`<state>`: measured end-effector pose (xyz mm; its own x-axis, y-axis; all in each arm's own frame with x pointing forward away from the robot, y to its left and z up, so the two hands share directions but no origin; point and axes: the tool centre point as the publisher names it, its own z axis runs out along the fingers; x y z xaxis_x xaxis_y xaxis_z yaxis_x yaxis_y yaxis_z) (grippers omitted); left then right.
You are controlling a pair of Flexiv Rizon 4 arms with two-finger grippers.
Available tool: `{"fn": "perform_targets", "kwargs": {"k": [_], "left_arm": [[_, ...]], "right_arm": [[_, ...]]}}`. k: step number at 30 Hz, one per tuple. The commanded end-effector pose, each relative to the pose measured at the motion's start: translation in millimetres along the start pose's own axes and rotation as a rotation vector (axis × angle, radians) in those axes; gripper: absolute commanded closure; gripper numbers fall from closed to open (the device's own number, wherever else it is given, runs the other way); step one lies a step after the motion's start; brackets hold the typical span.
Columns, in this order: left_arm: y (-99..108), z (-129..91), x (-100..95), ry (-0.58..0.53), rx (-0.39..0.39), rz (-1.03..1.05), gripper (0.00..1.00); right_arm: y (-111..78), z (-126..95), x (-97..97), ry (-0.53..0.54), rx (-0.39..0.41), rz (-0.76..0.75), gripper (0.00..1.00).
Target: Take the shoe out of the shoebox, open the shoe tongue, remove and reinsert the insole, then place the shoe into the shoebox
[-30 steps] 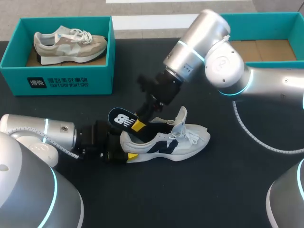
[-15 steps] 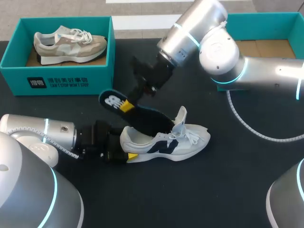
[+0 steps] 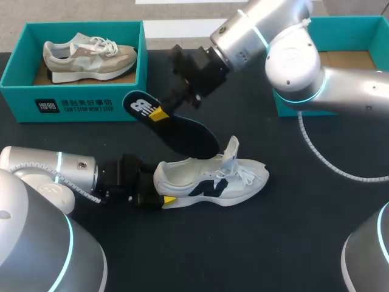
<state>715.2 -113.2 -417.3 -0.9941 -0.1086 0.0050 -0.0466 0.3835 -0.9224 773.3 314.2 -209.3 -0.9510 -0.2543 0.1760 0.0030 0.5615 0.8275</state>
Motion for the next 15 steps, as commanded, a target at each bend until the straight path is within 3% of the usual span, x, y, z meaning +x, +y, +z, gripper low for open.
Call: {"fn": "perform_targets", "kwargs": {"k": [1,3,9,10,15], "left_arm": [[6,5,0.5,0.001,-0.003,-0.001,1.00],[6,5,0.5,0.001,-0.003,-0.001,1.00],[6,5,0.5,0.001,-0.003,-0.001,1.00],[6,5,0.5,0.001,-0.003,-0.001,1.00],[6,5,0.5,0.001,-0.003,-0.001,1.00]], "right_arm": [[-0.4,1,0.4,-0.002,-0.001,0.000,1.00],[-0.4,1,0.4,-0.002,-0.001,0.000,1.00],[37.6,-11,-1.1,-0.015,-0.261,0.048,1.00],[43.5,-16,-0.5,-0.026,-0.338,0.051,1.00],[67.1,-33,10.3,0.020,-0.503,0.120,1.00]]}}
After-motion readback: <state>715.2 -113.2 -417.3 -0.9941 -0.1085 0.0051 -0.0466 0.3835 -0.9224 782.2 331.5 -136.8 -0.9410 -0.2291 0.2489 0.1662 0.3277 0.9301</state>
